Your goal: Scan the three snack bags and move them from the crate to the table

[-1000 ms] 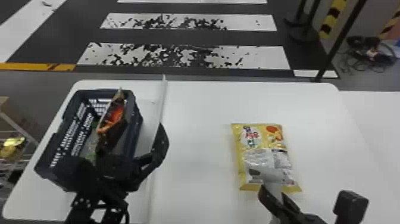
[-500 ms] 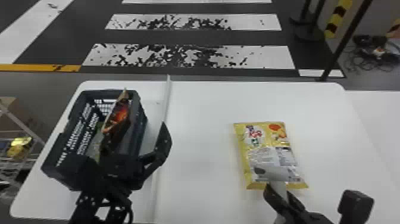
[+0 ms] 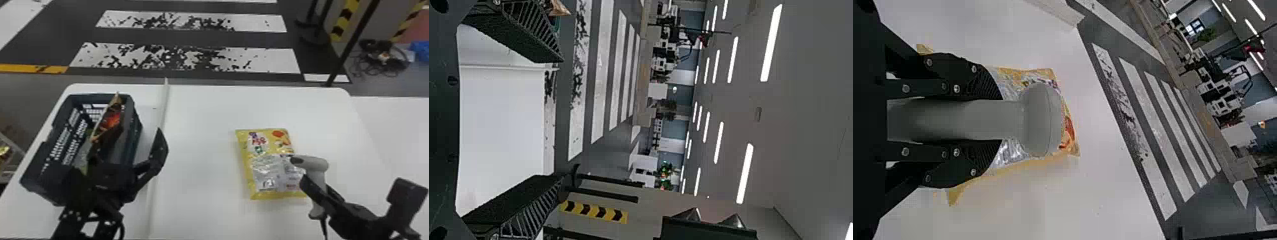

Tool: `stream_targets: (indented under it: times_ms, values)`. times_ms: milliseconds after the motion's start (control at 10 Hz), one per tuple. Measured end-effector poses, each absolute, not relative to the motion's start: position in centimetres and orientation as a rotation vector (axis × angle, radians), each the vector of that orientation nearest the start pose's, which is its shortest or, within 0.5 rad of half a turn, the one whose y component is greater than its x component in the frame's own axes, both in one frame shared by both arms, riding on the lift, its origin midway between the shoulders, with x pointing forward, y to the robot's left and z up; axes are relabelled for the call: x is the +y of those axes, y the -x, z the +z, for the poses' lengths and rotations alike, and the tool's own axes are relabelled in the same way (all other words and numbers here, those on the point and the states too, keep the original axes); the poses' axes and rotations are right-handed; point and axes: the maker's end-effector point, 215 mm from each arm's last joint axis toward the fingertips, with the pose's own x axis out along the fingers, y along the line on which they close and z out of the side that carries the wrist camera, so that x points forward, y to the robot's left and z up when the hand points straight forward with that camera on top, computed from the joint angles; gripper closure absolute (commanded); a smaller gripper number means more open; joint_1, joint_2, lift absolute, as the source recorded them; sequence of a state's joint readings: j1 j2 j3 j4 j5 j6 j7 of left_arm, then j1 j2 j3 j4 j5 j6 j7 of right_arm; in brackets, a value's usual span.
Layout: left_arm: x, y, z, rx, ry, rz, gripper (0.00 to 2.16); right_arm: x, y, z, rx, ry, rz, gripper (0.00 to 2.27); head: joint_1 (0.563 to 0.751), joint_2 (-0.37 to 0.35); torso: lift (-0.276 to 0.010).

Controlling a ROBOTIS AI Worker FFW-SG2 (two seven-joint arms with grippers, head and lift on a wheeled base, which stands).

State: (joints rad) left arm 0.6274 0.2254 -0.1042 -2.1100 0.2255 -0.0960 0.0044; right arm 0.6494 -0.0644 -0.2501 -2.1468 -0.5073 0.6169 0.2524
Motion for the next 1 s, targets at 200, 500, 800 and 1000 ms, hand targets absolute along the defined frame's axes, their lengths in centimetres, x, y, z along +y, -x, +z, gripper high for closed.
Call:
stream_targets:
  times_ms: [200,500,800,1000]
  values:
    - [18.7,-40.1,-33.3,0.026,0.099,-0.195,0.03,-30.4,-36.8,-47.2,0.573,-0.415,0.076,2.17,0.695,-0.169,-0.062]
    - [18.9,-40.0,-33.5,0.035,0.091,-0.194,0.03,-37.3,-39.2,-49.9,0.599,-0.368,-0.025,2.17,0.695,-0.253,-0.062]
    - [19.0,-40.1,-33.9,0.045,0.088,-0.193,0.03,-41.4,-41.1,-52.7,0.626,-0.305,-0.072,2.16,0.695,-0.298,-0.062]
    - [19.0,-40.3,-34.4,0.057,0.086,-0.191,0.03,-42.9,-42.3,-54.3,0.654,-0.275,-0.083,1.99,0.695,-0.316,-0.062]
